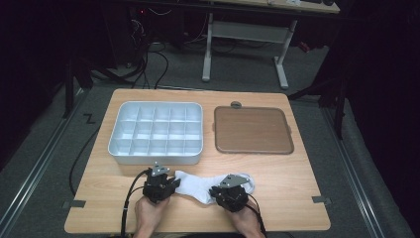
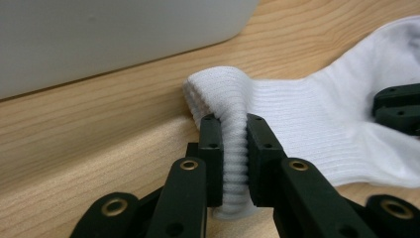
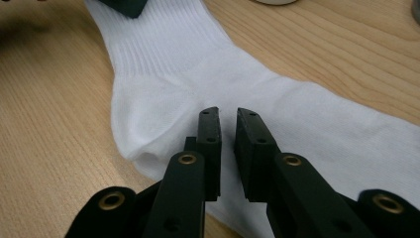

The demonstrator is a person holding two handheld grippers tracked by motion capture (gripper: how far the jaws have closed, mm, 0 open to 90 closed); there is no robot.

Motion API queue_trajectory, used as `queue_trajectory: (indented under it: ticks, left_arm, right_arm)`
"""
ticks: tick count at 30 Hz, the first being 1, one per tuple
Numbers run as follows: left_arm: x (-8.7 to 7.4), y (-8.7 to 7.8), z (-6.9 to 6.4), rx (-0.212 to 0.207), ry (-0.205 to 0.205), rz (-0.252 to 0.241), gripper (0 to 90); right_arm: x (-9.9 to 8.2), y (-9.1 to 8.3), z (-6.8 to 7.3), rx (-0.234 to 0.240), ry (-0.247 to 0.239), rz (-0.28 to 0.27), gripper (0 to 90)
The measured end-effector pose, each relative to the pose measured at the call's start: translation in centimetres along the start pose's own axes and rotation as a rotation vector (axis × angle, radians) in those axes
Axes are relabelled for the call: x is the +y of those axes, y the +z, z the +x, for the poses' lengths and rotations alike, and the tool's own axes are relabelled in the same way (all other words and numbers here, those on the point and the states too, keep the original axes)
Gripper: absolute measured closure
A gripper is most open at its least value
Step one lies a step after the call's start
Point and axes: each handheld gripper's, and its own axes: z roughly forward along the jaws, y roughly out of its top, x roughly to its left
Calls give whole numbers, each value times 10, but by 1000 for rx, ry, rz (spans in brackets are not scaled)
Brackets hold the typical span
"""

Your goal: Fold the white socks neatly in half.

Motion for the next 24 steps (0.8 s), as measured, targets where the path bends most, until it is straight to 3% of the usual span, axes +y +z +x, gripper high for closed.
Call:
queue_trajectory:
  ticks: [2, 3, 7, 13, 24]
  left_arm:
    - [2, -1, 0, -10, -11, -4, 798]
    - [6, -4, 0, -27, -41, -9, 798]
    - [12, -9, -4, -40, -33, -21, 800]
    - [23, -16, -10, -81, -67, -39, 801]
    - [36, -24, -21, -117, -68, -57, 801]
  right_arm:
    - [0, 0, 0, 2, 1, 3, 815]
    - [1, 0, 0, 2, -3, 5, 815]
    - [2, 2, 1, 3, -6, 7, 813]
    - [5, 5, 3, 6, -14, 8, 811]
    - [10, 11, 7, 20, -37, 7, 807]
